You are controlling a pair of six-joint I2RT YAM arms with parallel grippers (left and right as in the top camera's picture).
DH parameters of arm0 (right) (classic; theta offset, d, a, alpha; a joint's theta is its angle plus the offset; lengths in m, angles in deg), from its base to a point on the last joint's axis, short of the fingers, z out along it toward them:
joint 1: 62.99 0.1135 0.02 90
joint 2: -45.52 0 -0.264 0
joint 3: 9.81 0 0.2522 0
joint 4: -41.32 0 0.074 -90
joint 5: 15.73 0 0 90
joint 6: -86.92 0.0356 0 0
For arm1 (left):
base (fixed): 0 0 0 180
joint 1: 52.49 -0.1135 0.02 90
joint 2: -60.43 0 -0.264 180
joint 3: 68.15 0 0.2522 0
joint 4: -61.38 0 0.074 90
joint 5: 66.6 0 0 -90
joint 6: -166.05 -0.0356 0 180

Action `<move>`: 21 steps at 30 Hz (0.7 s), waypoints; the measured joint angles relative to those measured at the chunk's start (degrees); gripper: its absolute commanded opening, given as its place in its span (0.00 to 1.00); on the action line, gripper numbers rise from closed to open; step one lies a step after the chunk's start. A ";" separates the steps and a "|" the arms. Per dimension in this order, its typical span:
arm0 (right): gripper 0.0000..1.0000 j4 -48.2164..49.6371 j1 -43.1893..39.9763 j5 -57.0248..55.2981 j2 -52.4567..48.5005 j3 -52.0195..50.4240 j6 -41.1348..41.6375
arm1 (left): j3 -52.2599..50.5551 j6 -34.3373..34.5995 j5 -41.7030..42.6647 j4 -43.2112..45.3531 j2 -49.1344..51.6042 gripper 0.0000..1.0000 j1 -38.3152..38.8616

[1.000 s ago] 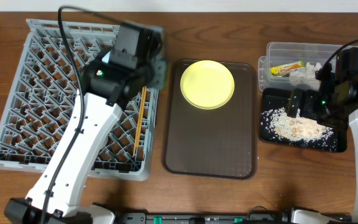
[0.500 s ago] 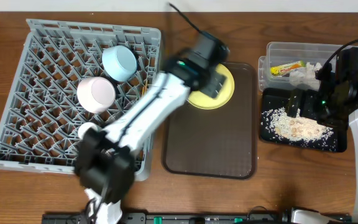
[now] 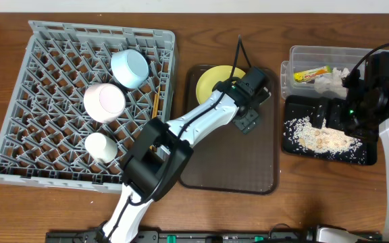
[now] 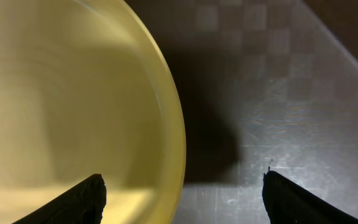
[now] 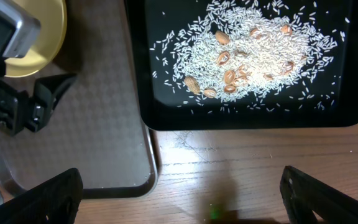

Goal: Sort waste into correct bins and load items into the dishwasher
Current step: 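Reach the left gripper to the yellow plate rim and grasp it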

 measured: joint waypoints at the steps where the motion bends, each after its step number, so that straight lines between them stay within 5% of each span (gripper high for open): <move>1: 0.99 0.00 0.00 0.00 0.00 0.00 0.00 | -0.02 -0.02 0.00 -0.02 0.20 0.77 0.00; 7: 0.99 -0.02 0.00 0.00 0.00 0.00 -0.17 | -0.87 0.81 -0.02 -1.73 0.70 0.43 0.24; 12: 0.99 -0.04 0.00 0.00 0.00 0.00 -0.48 | -1.16 1.95 -0.35 -4.15 0.92 0.26 1.42; 15: 0.99 -0.13 0.00 0.00 0.00 0.00 -0.66 | -1.16 1.95 -0.63 -5.05 0.90 0.19 2.58; 21: 0.99 -0.17 0.00 0.00 0.00 0.00 -0.70 | -1.16 1.99 -0.90 -7.15 0.81 0.21 4.81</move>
